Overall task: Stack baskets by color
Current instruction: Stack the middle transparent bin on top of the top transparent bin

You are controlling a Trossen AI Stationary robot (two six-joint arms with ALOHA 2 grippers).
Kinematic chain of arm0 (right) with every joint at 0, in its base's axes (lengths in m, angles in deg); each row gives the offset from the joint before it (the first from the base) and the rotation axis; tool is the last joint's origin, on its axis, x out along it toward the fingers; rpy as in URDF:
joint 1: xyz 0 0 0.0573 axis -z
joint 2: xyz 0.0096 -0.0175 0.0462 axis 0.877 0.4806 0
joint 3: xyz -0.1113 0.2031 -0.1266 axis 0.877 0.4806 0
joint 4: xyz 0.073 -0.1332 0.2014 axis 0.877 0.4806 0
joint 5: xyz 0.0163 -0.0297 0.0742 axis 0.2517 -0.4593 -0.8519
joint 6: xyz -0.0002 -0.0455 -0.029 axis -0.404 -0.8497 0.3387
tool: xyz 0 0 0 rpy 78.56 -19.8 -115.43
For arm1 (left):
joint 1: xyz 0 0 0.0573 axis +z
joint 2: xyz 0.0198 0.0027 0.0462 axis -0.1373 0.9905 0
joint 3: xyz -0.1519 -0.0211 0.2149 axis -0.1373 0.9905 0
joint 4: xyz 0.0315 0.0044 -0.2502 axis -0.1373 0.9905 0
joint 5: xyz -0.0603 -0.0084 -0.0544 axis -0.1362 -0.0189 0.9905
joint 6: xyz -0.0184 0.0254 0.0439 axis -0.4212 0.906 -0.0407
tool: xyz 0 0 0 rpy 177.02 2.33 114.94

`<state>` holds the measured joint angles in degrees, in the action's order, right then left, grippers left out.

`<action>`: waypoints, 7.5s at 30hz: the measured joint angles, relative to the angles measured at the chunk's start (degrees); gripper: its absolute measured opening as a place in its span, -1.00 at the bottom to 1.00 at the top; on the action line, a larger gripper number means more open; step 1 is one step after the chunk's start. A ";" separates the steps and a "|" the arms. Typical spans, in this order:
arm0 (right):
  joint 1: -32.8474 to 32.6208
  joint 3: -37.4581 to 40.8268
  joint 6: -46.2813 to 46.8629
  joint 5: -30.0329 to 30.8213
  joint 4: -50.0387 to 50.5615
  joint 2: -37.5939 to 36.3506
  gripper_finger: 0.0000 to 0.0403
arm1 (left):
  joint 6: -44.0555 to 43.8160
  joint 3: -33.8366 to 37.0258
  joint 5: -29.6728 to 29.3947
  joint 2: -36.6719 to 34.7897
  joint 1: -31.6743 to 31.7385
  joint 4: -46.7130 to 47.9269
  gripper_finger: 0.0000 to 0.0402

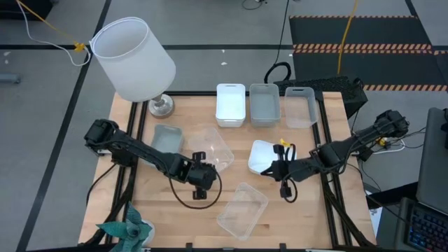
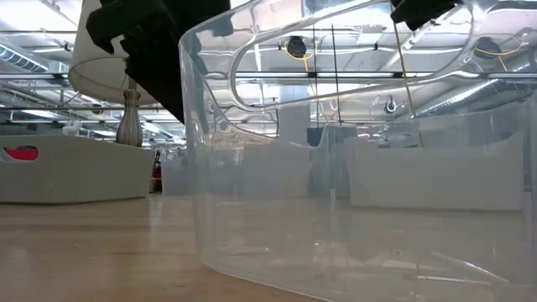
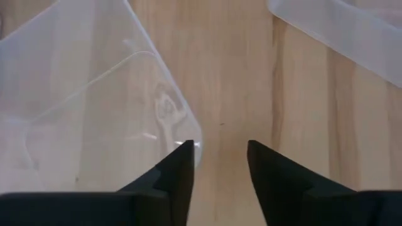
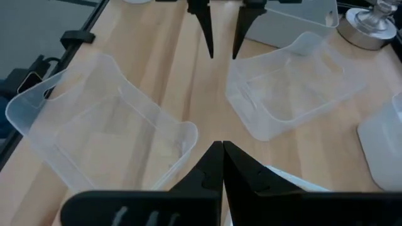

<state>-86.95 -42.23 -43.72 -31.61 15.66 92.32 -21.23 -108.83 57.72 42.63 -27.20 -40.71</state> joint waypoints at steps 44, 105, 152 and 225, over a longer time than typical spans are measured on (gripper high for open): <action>-1.17 -3.47 -11.17 7.53 -12.48 9.89 -0.96 | 10.13 -0.95 -2.23 -0.31 1.65 0.57 -0.96; 3.10 -5.62 -35.41 18.34 -19.21 22.67 -0.16 | 30.08 -11.41 -8.64 3.85 -0.22 7.18 -0.94; 4.52 -5.57 -35.43 14.22 -12.76 24.37 -0.98 | 29.37 -12.83 -12.66 2.77 -2.95 4.68 -0.78; 33.50 -5.75 -44.36 1.13 34.95 -17.84 -0.99 | -0.45 0.47 -23.72 -10.23 -15.17 -4.67 0.06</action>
<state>-53.45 -47.98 -88.08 -30.48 50.61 74.48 -21.68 -108.37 34.00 32.40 -42.37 -45.38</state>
